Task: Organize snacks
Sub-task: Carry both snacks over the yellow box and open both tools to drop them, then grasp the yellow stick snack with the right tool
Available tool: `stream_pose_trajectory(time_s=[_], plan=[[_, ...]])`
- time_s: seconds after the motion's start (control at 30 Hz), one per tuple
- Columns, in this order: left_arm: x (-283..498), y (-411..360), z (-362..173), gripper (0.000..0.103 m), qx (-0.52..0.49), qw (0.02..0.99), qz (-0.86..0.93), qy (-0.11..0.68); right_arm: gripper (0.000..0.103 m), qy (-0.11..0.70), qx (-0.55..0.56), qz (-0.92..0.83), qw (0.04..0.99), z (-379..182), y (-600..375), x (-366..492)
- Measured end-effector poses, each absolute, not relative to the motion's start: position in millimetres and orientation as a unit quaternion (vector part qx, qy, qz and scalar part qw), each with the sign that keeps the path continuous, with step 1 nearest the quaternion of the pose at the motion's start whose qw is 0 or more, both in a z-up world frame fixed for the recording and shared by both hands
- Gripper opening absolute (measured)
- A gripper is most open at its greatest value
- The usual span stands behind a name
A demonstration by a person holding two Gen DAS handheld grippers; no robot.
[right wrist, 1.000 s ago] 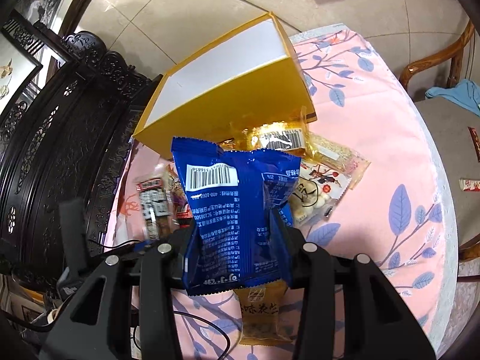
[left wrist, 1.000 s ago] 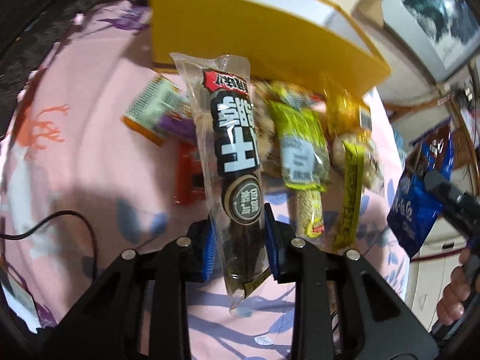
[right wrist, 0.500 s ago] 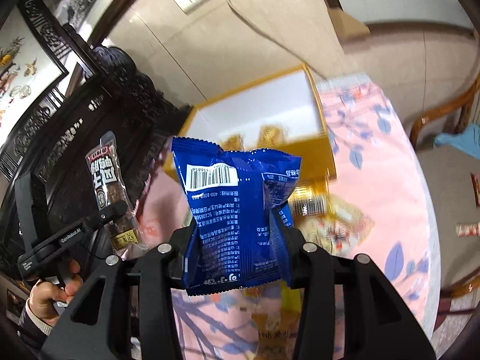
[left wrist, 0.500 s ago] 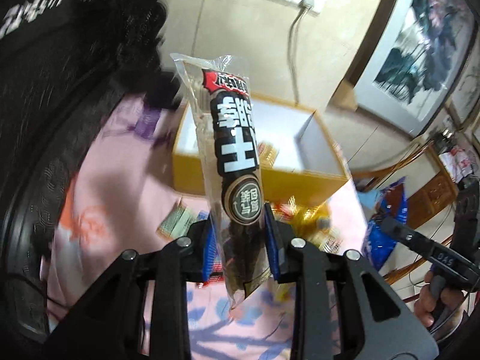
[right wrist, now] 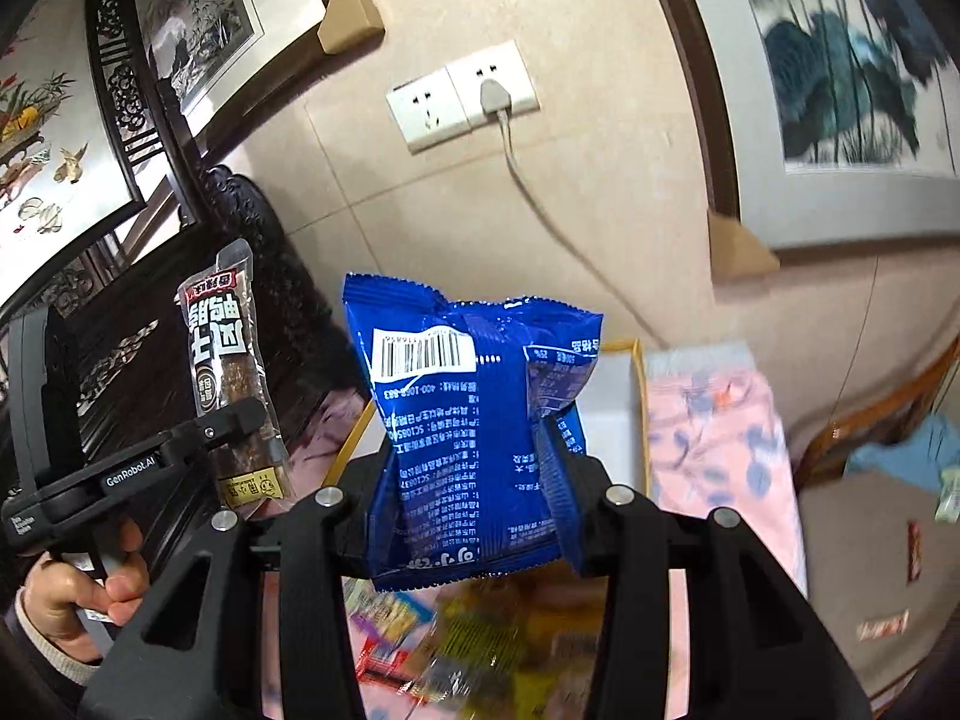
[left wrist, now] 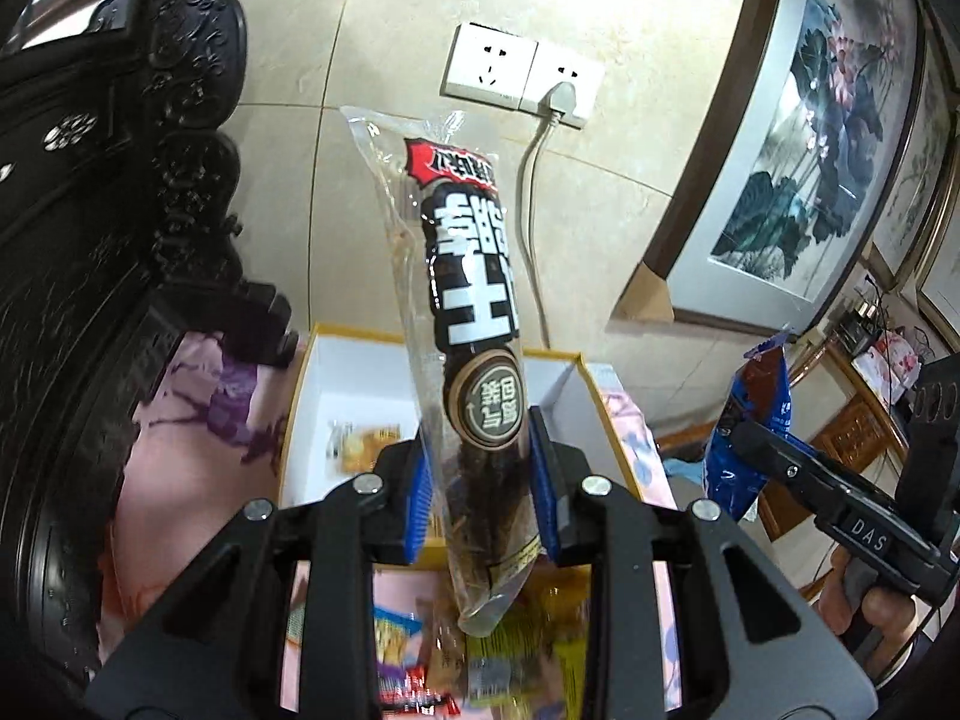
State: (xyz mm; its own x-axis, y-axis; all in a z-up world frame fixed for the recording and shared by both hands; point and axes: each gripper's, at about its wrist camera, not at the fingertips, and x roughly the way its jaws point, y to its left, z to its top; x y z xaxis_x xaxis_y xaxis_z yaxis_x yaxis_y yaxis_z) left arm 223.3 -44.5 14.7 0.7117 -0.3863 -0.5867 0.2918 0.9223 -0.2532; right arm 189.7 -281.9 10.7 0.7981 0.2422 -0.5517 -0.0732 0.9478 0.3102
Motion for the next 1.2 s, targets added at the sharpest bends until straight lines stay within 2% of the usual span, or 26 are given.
stream_pose_trajectory(time_s=[0.33, 0.4, 0.43, 0.47, 0.5, 0.53, 0.67, 0.87, 1.07, 1.2], plan=[[271.0, -55.4, 3.4, 0.028, -0.053, 0.924, -0.163, 0.342, 0.044, 0.307, 0.112, 0.081, 0.942, -2.3, -279.0, 246.0], [277.0, -56.8, 0.4, 0.032, -0.050, 0.925, -0.156, 0.343, 0.044, 0.309, 0.107, 0.080, 0.942, -6.5, -278.1, 254.1], [278.5, -56.7, -0.1, 0.039, -0.050, 0.927, -0.148, 0.342, 0.046, 0.309, 0.104, 0.077, 0.942, -8.0, -277.6, 256.9], [279.2, -56.0, 0.0, 0.071, -0.052, 0.929, -0.138, 0.340, 0.048, 0.311, 0.102, 0.078, 0.942, -9.6, -277.1, 260.6], [278.6, -54.5, 1.7, 0.091, -0.056, 0.932, -0.122, 0.335, 0.057, 0.314, 0.101, 0.079, 0.941, -10.2, -277.0, 262.6], [275.6, -52.5, 4.8, 0.091, -0.060, 0.937, -0.114, 0.325, 0.067, 0.315, 0.100, 0.078, 0.941, -9.8, -277.4, 262.4], [263.5, -49.0, 11.8, 0.091, -0.060, 0.942, -0.120, 0.309, 0.067, 0.307, 0.100, 0.081, 0.943, -5.2, -281.8, 248.8], [238.7, -38.5, 3.4, 0.093, -0.090, 0.931, -0.121, 0.333, 0.067, 0.329, 0.123, 0.085, 0.932, -15.1, -296.1, 211.8], [201.3, -26.5, -24.0, 0.093, -0.100, 0.918, -0.116, 0.366, 0.067, 0.385, 0.127, 0.103, 0.908, -51.5, -296.2, 155.8], [175.1, -17.3, -46.8, 0.093, -0.097, 0.906, -0.111, 0.396, 0.063, 0.432, 0.132, 0.110, 0.885, -84.6, -287.6, 120.3]])
